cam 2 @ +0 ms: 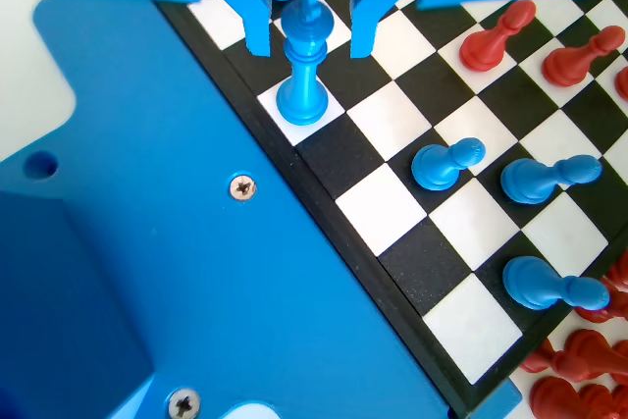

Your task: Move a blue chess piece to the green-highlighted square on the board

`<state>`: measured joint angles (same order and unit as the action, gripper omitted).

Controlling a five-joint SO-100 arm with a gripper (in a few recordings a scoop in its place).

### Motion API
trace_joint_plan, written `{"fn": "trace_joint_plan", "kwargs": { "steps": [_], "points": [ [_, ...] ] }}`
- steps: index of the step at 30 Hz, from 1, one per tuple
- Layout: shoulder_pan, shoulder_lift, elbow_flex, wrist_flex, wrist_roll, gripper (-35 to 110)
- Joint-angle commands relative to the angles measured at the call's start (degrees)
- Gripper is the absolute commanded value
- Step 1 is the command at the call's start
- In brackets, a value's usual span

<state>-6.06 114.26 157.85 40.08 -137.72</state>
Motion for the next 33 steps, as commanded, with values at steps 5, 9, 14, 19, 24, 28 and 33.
{"fn": "trace_joint_plan", "kwargs": {
  "steps": [5, 9, 14, 19, 24, 28, 33],
  "points": [
    [0.7, 1.93, -8.88, 9.84, -0.88, 13],
    [1.14, 2.2, -13.62, 15.91, -0.88, 5],
    [1.58, 4.31, -19.25, 23.55, -0.53, 1],
    [1.76, 7.56, -23.55, 29.88, 0.88, 1],
    [0.79, 11.25, -26.98, 34.89, 6.06, 1],
    [-0.26, 15.12, -28.04, 36.83, 11.78, 1],
    [-0.44, 21.53, -28.04, 39.37, 18.37, 1]
  ]
}}
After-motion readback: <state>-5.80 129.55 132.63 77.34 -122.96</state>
